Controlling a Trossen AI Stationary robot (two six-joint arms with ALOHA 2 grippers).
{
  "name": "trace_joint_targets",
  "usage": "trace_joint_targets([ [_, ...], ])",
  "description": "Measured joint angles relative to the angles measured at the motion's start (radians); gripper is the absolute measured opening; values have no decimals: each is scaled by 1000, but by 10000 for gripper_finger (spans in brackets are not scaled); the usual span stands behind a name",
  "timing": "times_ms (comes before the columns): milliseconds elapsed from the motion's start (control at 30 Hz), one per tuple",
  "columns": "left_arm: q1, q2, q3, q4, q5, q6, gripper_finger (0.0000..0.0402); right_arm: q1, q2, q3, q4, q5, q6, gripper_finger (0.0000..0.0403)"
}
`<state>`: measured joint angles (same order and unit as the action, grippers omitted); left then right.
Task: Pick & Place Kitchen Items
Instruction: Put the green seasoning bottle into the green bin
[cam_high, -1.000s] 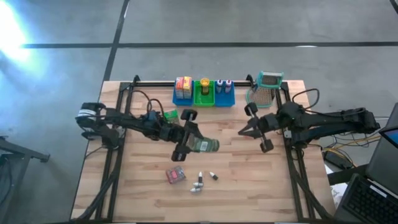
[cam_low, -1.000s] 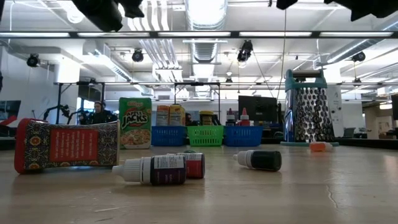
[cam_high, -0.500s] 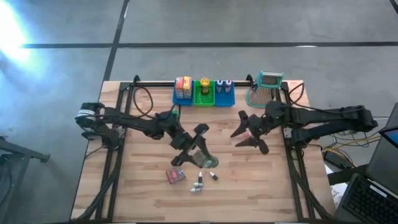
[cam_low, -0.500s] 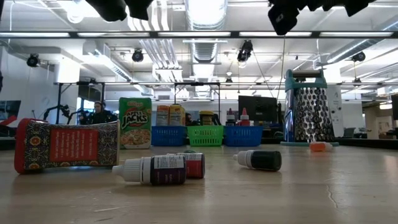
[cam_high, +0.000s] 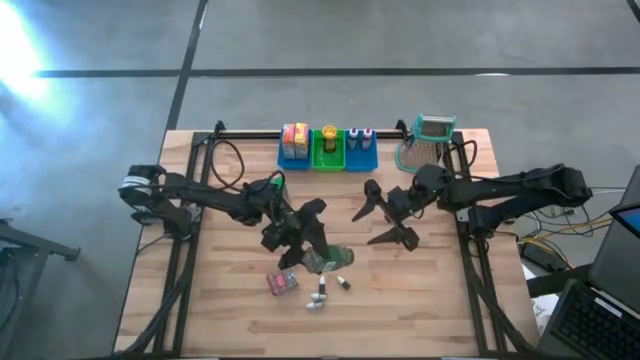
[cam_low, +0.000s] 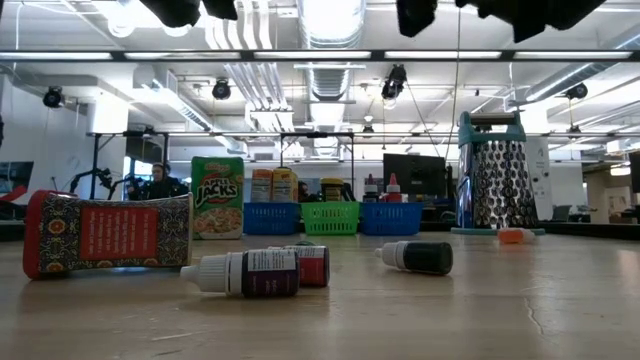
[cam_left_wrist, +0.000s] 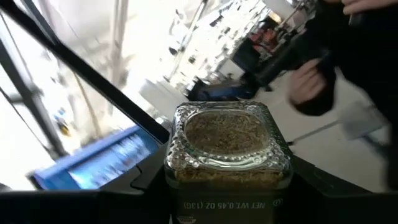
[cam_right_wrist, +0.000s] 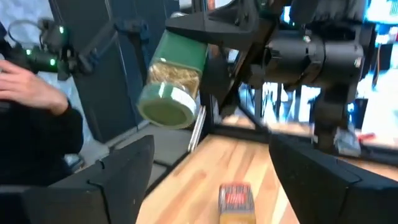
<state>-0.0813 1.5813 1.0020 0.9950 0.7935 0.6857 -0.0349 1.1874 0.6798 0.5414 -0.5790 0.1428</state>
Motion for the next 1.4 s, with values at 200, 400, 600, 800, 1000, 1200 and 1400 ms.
trace_joint_targets([
  [200, -4, -2, 2, 46, -26, 93, 209, 0, 104, -1, 272, -1, 93, 330],
  [400, 0, -2, 4, 13, -71, 124, 209, 0, 169, -1, 383, -6, 249, 343],
  [600, 1, -2, 4, -21, -87, 134, 209, 2, 185, -1, 385, -9, 334, 356],
  [800, 1, -12, 3, -43, -105, 134, 209, 24, 178, -1, 385, -43, 355, 362],
  [1000, 1, -18, 3, -47, -115, 145, 209, 45, 176, -1, 390, -13, 340, 354],
  [1200, 1, -17, 3, -50, -141, 151, 209, 56, 176, -1, 409, 22, 337, 348],
  [1400, 2, -16, 7, -53, -145, 159, 209, 67, 176, 1, 414, 31, 328, 358],
])
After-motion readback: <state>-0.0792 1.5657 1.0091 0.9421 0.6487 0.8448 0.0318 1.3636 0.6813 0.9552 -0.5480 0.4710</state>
